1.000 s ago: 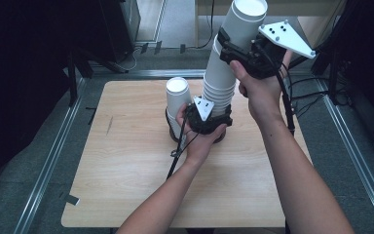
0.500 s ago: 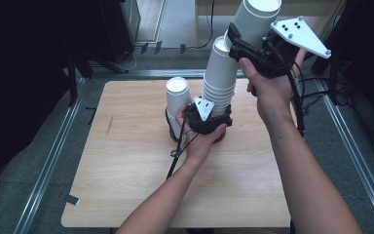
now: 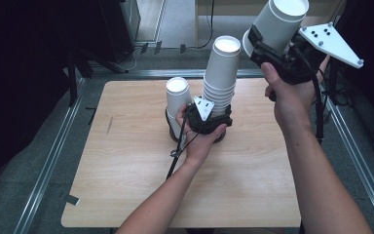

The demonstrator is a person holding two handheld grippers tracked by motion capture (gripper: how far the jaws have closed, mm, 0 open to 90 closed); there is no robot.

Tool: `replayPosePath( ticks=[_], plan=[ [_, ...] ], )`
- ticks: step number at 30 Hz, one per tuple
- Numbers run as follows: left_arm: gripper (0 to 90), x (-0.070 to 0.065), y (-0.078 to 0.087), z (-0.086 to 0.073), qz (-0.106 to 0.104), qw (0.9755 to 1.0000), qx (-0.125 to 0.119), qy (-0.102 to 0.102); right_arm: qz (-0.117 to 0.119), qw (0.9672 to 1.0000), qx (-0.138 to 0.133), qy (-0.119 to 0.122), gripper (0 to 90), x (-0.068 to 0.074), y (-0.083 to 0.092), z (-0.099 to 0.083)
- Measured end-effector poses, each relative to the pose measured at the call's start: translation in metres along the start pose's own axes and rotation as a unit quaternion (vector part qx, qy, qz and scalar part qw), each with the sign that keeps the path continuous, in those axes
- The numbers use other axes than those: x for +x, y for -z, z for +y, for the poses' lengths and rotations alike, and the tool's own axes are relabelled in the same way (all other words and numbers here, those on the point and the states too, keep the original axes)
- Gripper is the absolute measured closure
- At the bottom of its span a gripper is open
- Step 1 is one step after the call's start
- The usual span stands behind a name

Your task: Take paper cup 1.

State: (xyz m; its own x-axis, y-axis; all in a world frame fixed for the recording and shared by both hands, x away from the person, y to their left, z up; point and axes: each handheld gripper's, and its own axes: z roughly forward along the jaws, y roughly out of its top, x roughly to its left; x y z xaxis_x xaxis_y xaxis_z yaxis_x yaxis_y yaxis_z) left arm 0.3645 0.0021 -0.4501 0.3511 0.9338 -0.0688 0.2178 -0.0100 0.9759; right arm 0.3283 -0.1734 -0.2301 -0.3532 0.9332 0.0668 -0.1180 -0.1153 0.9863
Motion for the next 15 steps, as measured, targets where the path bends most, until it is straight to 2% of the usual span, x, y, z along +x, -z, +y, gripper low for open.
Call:
replayPosePath(
  ticks=[8,15],
  plan=[
    [2.9,0.001,0.003,0.002,-0.003,1.0000,0.003,0.004,-0.014,0.9998,0.007,0.009,17.2,-0.008,0.013,-0.014],
    [1.1,0.004,0.008,0.002,-0.002,1.0000,0.005,-0.002,-0.027,0.9989,0.013,0.035,17.2,-0.011,0.028,-0.031]
  ],
)
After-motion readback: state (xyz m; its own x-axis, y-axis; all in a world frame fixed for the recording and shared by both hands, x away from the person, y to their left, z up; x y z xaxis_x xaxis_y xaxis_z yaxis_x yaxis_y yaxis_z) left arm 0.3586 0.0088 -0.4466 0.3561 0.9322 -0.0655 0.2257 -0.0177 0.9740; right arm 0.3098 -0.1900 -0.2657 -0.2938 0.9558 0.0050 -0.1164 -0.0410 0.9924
